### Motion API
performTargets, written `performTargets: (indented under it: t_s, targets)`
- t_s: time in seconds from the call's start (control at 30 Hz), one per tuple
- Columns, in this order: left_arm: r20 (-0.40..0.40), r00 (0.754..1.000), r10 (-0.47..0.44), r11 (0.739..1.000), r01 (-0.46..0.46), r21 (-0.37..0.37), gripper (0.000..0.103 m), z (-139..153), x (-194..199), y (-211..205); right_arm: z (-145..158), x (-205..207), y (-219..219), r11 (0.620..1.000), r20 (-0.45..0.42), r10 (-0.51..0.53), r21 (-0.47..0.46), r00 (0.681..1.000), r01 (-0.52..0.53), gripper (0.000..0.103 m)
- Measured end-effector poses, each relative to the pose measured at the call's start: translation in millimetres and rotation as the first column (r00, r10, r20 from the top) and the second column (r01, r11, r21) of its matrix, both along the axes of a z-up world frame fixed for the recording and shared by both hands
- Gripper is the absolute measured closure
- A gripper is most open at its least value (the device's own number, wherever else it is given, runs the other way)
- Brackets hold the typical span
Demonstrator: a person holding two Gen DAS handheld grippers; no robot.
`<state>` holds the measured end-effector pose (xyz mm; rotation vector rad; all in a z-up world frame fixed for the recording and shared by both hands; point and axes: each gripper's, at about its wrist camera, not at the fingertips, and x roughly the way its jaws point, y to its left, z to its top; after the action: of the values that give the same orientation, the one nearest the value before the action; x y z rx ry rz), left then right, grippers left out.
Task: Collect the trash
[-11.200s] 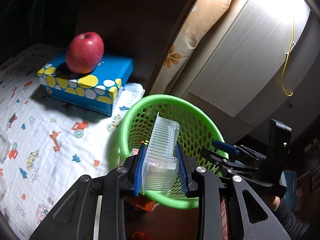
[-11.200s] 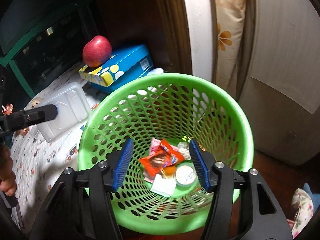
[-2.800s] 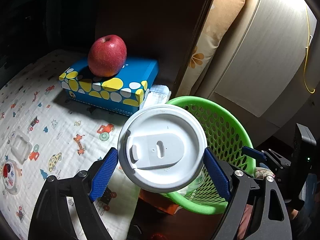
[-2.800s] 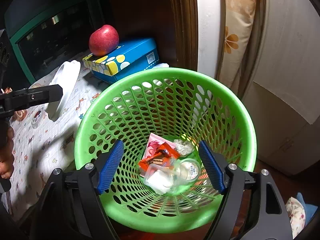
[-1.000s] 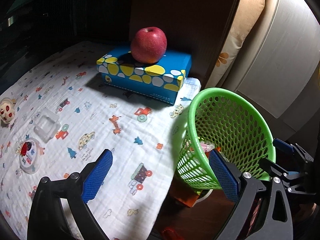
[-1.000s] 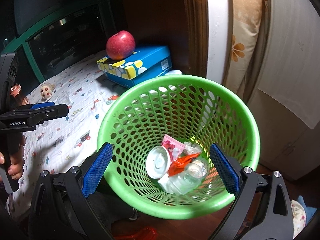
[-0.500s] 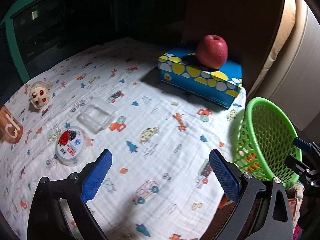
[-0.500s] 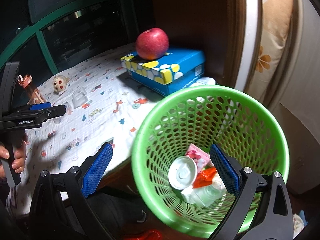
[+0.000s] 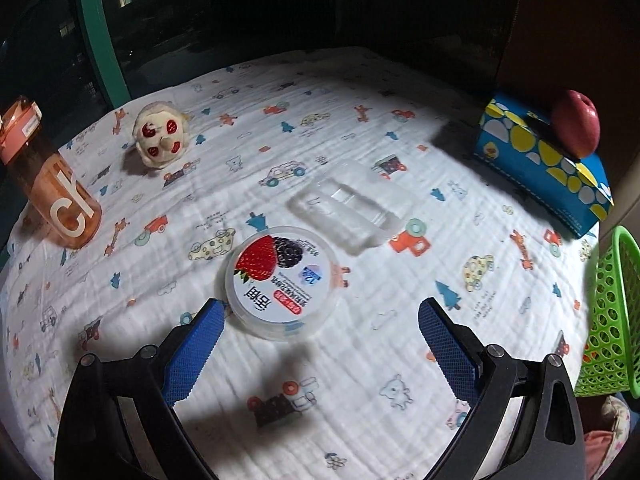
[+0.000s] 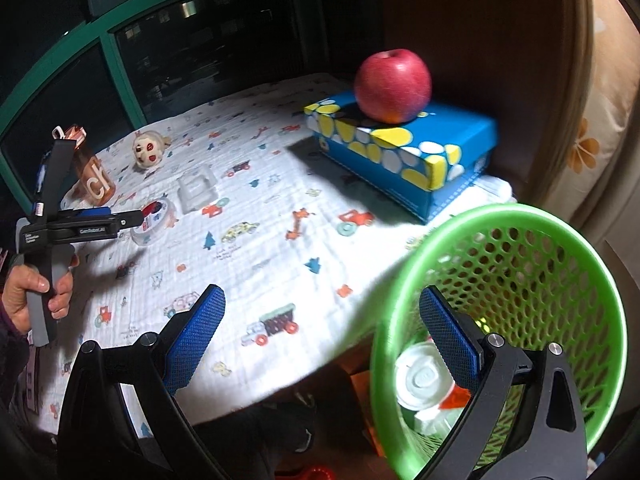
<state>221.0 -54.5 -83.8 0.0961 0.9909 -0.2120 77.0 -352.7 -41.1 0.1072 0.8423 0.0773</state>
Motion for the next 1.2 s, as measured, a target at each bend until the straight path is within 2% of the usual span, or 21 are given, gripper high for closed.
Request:
performTargets:
  t_s: [0.33, 0.87, 1.2]
  targets:
    - [-0.065, 0.998, 0.016, 1.000, -0.017, -0.019, 0.009, -29, 33, 18, -9, 37, 35, 0.998, -0.021, 0.069, 0.001, 0.997, -0.069, 0.006]
    - [-0.104, 0.994, -0.030, 1.000, 0.029, -0.010, 0.010, -60, 60, 16, -30, 80, 68, 0.990, -0.070, 0.140, -0.012, 0.988, -0.141, 0.006]
    - [-0.070, 0.996, -0.052, 0.999, 0.051, -0.018, 0.013, -54, 55, 24, -41, 107, 89, 0.980, -0.085, 0.192, -0.032, 0.978, -0.195, 0.006]
